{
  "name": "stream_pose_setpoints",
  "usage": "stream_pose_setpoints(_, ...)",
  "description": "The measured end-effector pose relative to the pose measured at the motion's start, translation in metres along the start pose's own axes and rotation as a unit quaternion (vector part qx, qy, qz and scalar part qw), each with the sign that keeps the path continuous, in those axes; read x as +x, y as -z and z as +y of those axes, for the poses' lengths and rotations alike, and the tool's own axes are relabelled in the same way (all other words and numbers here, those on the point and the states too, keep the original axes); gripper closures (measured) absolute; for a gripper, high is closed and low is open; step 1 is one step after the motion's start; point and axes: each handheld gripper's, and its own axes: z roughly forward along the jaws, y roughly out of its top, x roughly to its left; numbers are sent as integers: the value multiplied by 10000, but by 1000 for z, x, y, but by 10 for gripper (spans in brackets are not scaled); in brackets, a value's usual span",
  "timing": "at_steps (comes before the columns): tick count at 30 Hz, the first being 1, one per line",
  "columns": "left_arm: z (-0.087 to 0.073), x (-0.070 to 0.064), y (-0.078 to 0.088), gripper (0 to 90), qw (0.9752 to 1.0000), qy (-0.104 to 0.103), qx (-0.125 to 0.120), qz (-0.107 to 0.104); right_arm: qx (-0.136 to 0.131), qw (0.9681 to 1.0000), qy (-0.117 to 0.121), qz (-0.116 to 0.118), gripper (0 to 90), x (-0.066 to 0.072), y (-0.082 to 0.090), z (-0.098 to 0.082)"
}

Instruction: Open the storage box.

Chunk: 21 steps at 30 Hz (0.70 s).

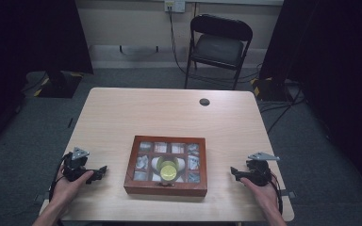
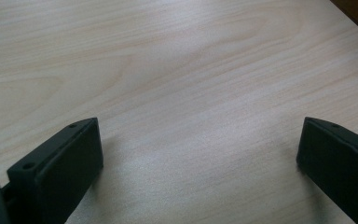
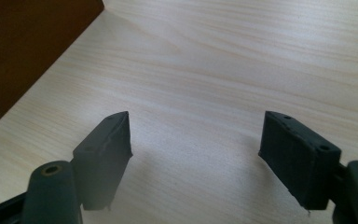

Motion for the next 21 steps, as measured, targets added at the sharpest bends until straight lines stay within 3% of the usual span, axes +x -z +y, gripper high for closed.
stream_pose_setpoints(10, 0, 0, 0, 0, 10000, -3, 9, 11, -242, 9989, -91, 379, 374, 2, 5, 2)
stream_pose_setpoints(14, 0, 0, 0, 0, 10000, -3, 9, 11, -488, 9973, -76, 535, 439, 5, 11, 6)
stream_pose_setpoints(19, 0, 0, 0, 0, 10000, -5, 11, 12, -529, 9975, -25, 478, 466, 7, 14, 9)
stream_pose_setpoints(21, 0, 0, 0, 0, 10000, -3, 9, 11, -605, 9965, -25, 569, 471, 9, 17, 11)
